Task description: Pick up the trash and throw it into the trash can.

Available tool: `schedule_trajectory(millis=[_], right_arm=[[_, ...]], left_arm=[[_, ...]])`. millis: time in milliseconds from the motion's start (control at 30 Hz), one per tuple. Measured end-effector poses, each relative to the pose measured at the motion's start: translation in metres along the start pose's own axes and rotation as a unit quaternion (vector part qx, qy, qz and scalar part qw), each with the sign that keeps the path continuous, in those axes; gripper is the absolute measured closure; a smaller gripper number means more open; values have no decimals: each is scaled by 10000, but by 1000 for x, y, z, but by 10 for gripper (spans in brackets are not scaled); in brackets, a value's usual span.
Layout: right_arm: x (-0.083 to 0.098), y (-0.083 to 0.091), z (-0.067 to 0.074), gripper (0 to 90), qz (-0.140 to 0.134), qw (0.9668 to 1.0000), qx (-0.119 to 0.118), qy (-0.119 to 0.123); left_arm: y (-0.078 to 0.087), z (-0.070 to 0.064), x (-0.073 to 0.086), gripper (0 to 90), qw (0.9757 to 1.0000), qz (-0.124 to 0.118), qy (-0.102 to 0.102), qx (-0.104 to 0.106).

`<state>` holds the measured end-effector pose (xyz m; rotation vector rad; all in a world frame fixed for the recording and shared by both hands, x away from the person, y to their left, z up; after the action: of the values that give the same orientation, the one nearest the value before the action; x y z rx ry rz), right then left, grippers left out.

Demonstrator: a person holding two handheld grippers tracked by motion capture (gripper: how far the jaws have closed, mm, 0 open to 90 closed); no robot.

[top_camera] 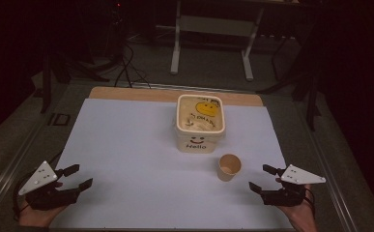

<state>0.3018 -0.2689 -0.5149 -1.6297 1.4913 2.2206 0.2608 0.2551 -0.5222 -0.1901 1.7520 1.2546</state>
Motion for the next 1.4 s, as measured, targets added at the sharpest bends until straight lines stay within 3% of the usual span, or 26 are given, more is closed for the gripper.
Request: schedule_trajectory(millis=[400, 567, 867, 1167, 1400], right_arm=[[-6, 2, -12, 172, -27, 9997, 127, -187], [-11, -3, -13, 172, 51, 9998, 126, -112], [-34, -23, -11, 168, 213, 9998, -4, -38], [-57, -25, -12, 168, 145, 9999, -41, 62], [-73, -31, -11, 168, 313, 9993, -121, 171]], left_arm=[[0, 0, 0, 312, 10000, -11, 13, -10], [-1, 0, 0, 312, 10000, 14, 12, -12], [-1, 0, 1, 312, 10000, 28, 17, -12], [-1, 0, 1, 312, 10000, 28, 16, -8], [-1, 0, 1, 311, 10000, 27, 20, 14]])
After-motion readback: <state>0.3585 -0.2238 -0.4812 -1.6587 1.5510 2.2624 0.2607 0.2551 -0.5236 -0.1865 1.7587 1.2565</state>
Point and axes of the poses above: each handheld gripper's, and its own axes: y roughly backward along the jaws, x roughly out of its underside, z roughly to its left, the point moved 10 cm from there along -y, roughly forward along the jaws, and after that the axes turned 13 degrees about z, right-handed, at the moved point
